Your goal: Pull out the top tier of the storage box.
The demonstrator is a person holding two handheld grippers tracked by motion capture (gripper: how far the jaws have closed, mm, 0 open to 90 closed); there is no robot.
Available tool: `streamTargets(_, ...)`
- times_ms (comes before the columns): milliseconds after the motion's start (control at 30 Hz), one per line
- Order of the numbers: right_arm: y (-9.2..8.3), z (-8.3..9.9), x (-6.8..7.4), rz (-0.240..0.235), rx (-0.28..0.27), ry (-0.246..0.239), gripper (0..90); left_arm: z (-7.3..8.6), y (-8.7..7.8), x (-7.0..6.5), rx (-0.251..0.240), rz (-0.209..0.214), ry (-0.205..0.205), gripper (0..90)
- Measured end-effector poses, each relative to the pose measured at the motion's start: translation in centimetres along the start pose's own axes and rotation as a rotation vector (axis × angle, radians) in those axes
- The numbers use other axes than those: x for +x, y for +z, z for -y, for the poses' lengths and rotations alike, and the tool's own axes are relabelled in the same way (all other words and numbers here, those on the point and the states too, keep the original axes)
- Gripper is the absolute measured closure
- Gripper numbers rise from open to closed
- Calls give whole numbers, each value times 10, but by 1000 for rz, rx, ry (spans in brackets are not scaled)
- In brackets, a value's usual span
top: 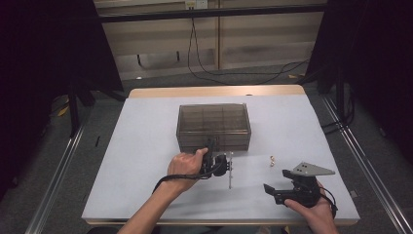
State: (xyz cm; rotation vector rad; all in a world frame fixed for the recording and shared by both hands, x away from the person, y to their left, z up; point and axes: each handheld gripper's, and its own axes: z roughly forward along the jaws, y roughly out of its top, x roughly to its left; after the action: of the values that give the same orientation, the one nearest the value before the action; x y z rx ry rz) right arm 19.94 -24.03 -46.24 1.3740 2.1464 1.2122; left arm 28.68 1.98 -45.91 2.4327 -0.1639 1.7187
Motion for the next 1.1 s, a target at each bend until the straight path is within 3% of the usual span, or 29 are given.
streamTargets(1100,1,0,0,1,9,4,116,3,-17,-4,-30,-2,2,803)
